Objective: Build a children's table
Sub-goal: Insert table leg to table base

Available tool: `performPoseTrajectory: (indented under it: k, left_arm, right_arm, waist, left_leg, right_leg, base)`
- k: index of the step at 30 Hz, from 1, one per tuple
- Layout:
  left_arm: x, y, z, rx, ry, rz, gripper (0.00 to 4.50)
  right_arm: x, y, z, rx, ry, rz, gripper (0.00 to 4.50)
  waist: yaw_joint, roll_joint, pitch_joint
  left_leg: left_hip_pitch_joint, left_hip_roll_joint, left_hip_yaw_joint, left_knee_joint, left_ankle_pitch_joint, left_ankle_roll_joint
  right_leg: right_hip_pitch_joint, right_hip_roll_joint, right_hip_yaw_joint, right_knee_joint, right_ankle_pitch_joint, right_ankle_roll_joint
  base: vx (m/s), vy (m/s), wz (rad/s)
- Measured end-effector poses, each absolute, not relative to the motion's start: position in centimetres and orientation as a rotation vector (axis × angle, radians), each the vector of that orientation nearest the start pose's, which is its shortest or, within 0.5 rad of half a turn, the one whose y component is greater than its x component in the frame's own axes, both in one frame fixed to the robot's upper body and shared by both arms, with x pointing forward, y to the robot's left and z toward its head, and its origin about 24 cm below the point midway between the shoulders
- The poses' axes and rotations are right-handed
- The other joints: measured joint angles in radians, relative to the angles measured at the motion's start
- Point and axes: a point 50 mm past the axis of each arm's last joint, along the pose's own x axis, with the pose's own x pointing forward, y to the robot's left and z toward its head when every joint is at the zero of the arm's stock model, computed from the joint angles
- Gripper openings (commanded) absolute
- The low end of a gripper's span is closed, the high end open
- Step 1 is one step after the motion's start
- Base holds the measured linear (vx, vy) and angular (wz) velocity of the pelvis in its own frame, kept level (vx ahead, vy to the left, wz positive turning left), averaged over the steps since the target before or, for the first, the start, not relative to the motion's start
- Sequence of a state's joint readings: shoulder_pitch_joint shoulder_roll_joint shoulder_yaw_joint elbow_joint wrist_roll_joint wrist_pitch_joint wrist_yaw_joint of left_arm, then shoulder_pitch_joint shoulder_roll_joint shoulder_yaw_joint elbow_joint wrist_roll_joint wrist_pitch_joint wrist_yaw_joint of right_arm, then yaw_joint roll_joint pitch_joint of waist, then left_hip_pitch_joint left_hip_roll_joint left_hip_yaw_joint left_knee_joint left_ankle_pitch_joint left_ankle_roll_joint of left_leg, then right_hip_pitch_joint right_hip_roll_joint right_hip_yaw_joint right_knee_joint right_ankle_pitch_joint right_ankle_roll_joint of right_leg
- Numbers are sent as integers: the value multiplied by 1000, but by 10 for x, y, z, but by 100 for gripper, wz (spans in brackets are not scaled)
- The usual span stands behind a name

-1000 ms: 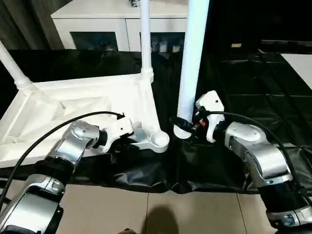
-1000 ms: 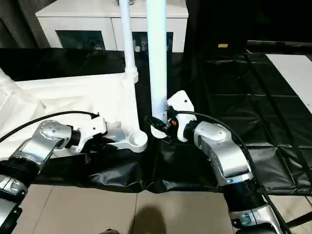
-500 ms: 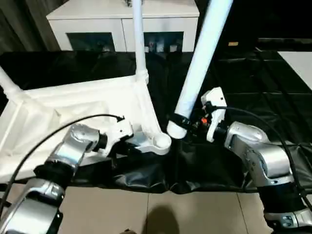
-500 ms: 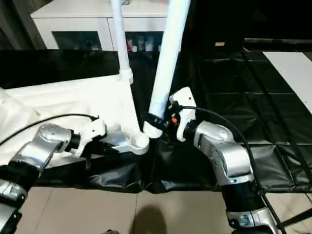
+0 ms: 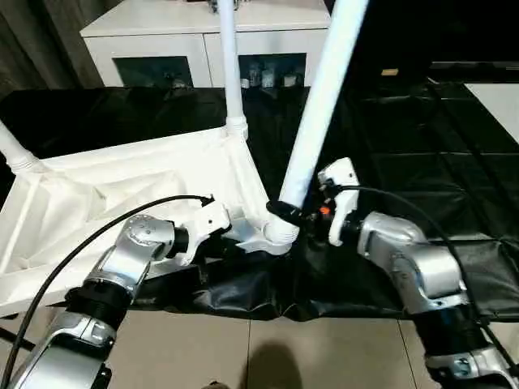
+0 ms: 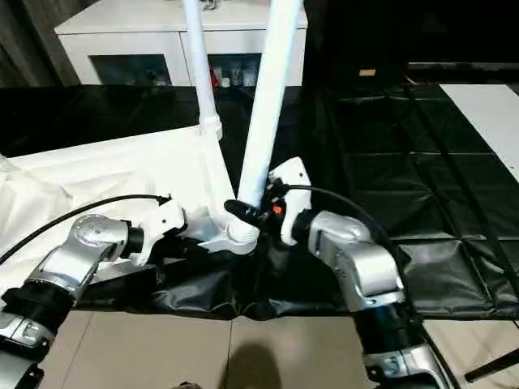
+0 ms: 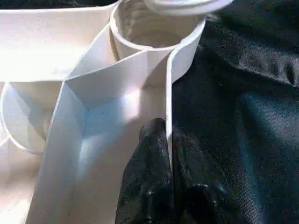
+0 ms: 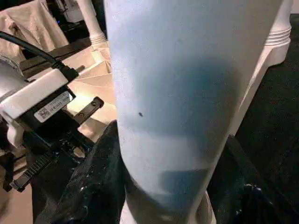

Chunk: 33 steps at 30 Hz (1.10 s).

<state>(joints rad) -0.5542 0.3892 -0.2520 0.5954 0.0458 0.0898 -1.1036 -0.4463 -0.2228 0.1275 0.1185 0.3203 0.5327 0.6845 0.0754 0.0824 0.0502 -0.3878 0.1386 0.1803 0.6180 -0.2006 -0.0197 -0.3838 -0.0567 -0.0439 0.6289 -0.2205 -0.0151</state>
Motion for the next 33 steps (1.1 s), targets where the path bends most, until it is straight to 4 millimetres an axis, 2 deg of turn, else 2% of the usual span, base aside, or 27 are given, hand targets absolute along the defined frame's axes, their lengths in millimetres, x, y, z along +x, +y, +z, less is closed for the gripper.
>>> performPoseTrajectory:
  k: [11,15,21,28,33]
  left_arm:
    - [312,150,44,398,444,-1189,0]
    - [311,152,43,393,448,-1177,0]
    - [311,153,43,392,450,-1168,0]
    - [311,152,44,393,443,-1162,0]
    - [310,152,43,392,444,-1159,0]
  right_arm:
    - [318,-94,79,90,256,897,186]
    - [323,-93,78,84,252,901,186]
    - [324,-93,74,89,236,909,186]
    - [320,-98,68,126,200,888,186]
    - [313,-100,62,147,155,857,186]
  waist:
    - [-5,0,0]
    - [-15,-1,0]
    - [-18,-1,0]
    - [-17,-1,0]
    - [-16,3,0]
  left_leg:
    - [-2,0,1,-2,0,0]
    - [-2,0,1,-2,0,0]
    - [-1,0,1,-2,0,0]
    - [-1,0,1,-2,2,4]
    - [-2,0,1,-2,1,3]
  right_leg:
    - [-2,0,0,-2,0,1]
    - [-2,0,0,-2,0,1]
    - [-1,0,0,-2,0,1]
    - [-2,0,0,-2,0,1]
    - [-1,0,0,-2,0,1]
  base:
    - [0,0,0]
    - [0,0,0]
    - [0,0,0]
    - [0,0,0]
    - [0,0,0]
